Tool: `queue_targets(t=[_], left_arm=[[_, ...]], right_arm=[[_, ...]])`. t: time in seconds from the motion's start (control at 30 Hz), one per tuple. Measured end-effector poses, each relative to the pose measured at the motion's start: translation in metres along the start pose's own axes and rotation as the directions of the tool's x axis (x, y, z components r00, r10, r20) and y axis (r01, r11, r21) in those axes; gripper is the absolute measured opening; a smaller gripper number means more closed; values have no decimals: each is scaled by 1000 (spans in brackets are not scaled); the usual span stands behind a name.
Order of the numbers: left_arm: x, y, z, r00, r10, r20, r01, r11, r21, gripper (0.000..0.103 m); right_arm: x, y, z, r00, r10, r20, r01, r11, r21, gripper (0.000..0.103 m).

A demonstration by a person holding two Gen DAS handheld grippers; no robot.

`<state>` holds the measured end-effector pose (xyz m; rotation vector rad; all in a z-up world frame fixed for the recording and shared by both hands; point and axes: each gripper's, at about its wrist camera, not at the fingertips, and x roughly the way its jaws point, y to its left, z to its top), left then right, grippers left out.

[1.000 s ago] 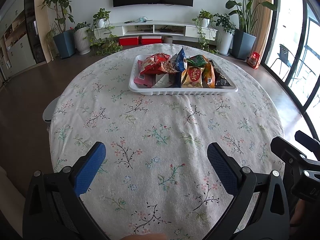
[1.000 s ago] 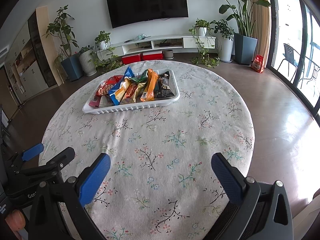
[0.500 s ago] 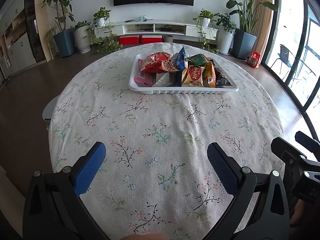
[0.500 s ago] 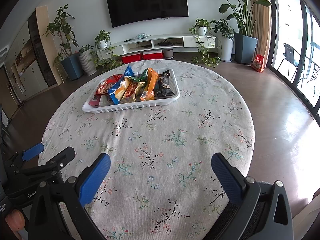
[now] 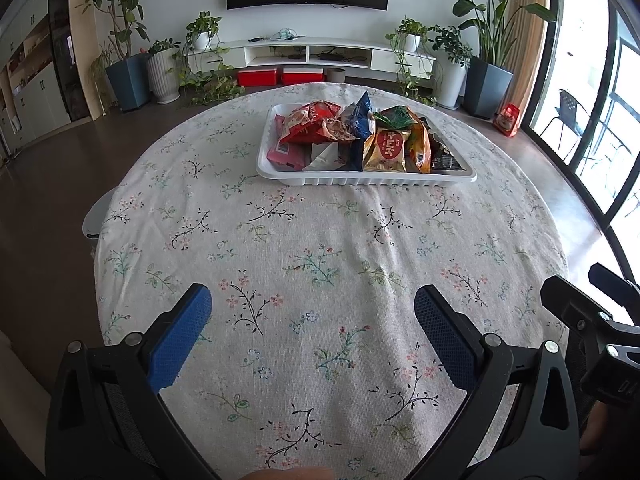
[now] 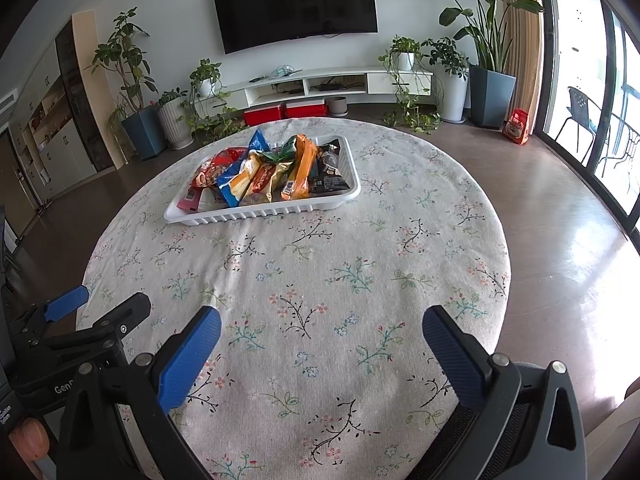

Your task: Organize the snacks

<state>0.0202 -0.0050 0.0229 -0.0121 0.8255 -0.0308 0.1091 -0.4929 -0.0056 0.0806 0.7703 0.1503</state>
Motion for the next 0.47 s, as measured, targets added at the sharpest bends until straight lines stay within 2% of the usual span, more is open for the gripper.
queue_targets(t=[0.23,0.37,0.47], left_arm=[[1,1,-1,1000,-13,-1,13,1000,-10,103],[-1,0,-1,1000,20,23,-20,1000,16,103],[0,2,0,1000,8,18,-8,1000,6,103]], right_arm=[[1,0,-3,1000,0,-4,0,1000,0,103],[0,0,-6,1000,0,-4,0,1000,1,103],[0,0,-7,1000,1,-7,-1,1000,4,103]])
